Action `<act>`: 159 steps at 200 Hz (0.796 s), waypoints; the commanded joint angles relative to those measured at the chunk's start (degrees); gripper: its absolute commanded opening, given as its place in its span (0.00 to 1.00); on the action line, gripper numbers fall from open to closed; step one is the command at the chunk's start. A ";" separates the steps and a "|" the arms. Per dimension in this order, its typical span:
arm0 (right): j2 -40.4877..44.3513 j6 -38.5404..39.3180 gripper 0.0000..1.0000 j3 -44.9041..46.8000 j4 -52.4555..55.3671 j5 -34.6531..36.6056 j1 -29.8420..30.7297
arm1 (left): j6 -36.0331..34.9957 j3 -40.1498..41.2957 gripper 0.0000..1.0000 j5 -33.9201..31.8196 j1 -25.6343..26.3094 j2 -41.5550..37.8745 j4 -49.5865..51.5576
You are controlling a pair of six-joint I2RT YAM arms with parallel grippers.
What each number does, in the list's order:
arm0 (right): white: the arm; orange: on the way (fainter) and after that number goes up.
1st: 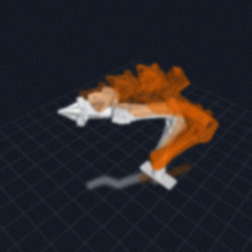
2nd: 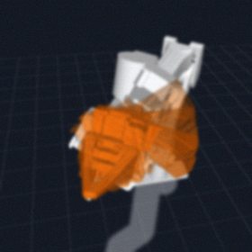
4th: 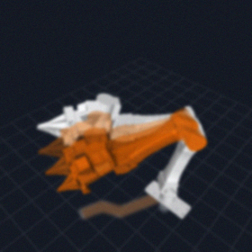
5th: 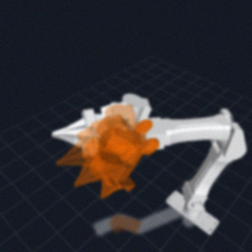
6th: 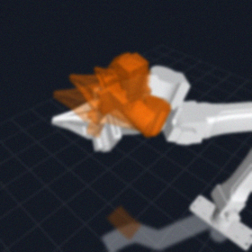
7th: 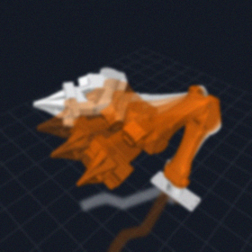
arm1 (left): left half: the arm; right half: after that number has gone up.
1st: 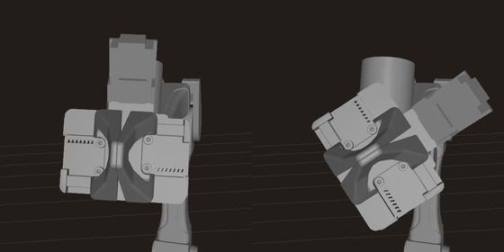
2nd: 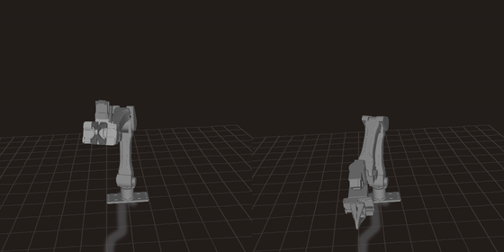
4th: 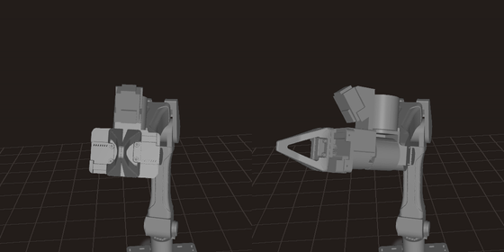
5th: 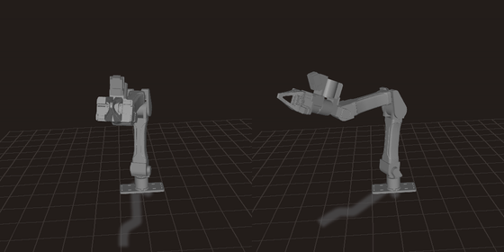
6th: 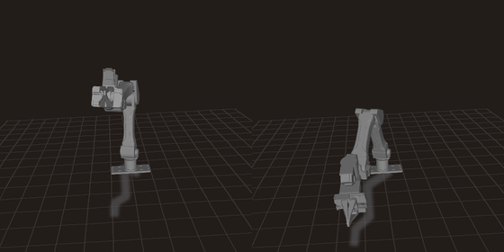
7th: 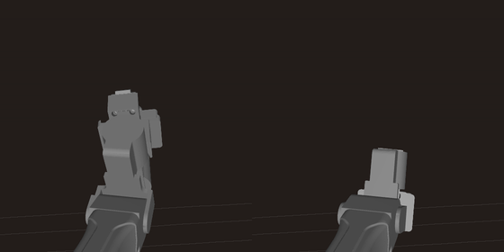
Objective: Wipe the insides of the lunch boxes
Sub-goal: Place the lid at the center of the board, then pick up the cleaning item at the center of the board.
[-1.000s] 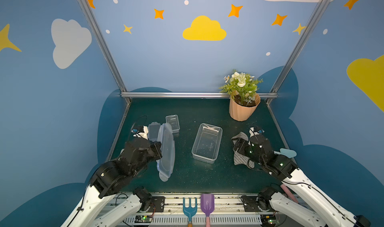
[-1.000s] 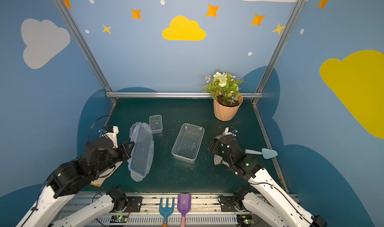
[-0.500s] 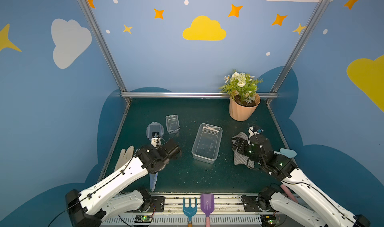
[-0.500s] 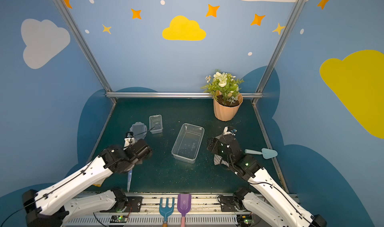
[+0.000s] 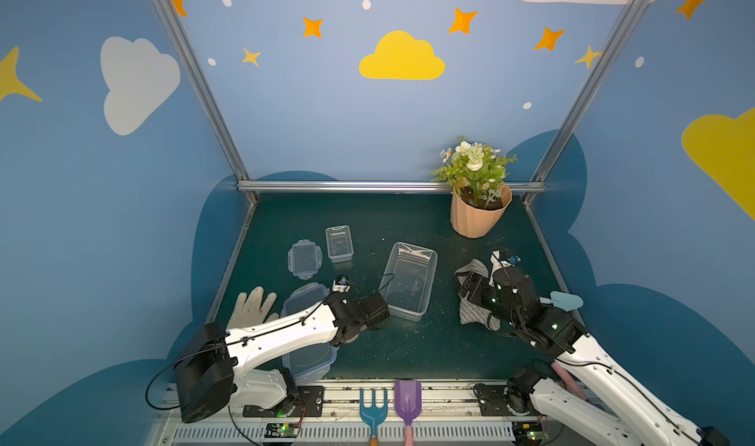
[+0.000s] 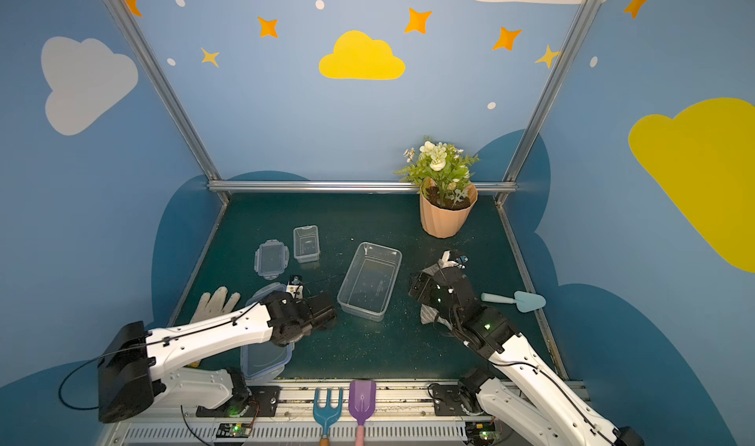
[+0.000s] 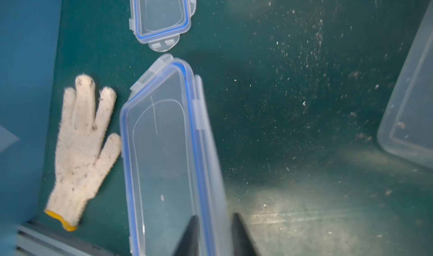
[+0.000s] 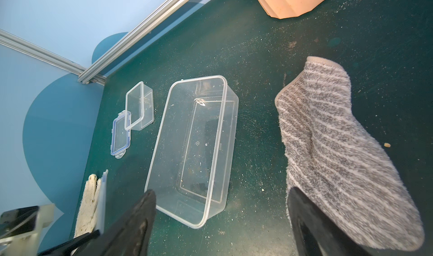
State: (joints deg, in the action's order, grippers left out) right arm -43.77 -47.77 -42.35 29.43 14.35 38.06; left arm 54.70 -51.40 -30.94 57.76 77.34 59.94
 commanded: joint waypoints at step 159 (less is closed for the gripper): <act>-32.93 11.08 0.94 -5.95 12.43 -13.12 -23.63 | -17.06 -1.58 0.99 41.25 -27.51 -7.36 -42.97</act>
State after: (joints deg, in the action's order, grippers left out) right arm -72.31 -39.33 -45.65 41.08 3.46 15.42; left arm 41.47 -51.77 -5.15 33.76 63.05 26.26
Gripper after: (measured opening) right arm 0.941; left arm 0.987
